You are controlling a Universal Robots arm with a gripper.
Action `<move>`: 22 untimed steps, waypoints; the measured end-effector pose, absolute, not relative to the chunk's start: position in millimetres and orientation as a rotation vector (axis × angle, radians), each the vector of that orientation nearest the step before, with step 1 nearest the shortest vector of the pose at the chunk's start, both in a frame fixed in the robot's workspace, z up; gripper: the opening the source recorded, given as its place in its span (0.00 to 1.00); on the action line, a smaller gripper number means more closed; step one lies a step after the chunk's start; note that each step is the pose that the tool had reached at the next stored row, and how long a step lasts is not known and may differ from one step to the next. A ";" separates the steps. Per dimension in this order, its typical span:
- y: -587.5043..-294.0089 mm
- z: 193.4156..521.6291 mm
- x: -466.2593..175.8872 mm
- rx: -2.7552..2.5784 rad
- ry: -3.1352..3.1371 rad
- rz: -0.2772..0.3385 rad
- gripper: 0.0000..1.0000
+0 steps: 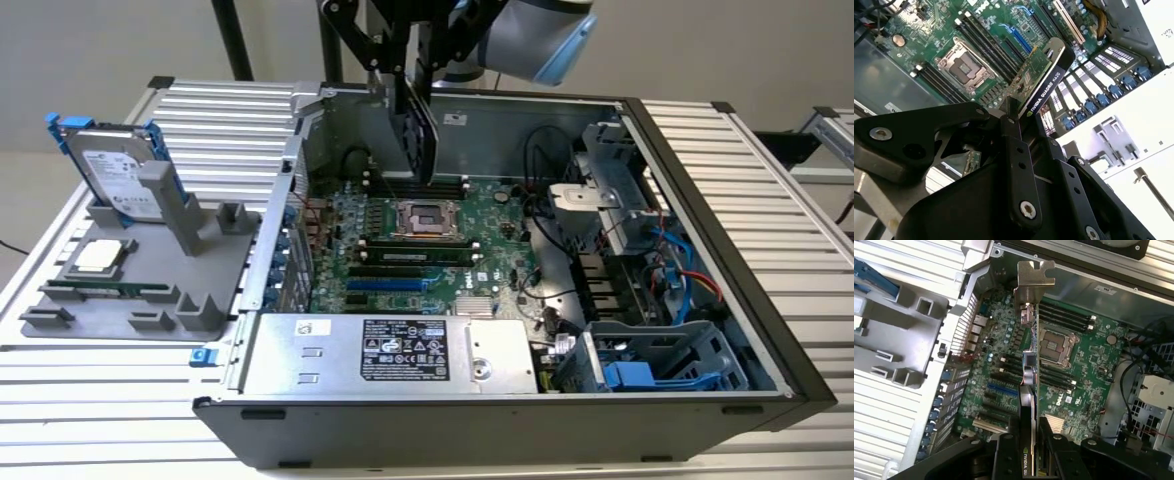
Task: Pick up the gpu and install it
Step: 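Insert the gpu into the slot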
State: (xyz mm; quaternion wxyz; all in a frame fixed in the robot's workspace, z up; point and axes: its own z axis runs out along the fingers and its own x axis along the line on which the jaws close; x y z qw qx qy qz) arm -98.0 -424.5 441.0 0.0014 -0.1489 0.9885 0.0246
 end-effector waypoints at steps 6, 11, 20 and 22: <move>-424.5 441.3 -98.0 -0.525 3.094 0.077 0.00; -424.5 441.9 -98.0 -0.573 3.087 0.077 0.00; -424.5 443.6 -97.2 -0.660 3.071 0.078 0.00; -424.5 443.9 -96.9 -0.678 3.067 0.077 0.00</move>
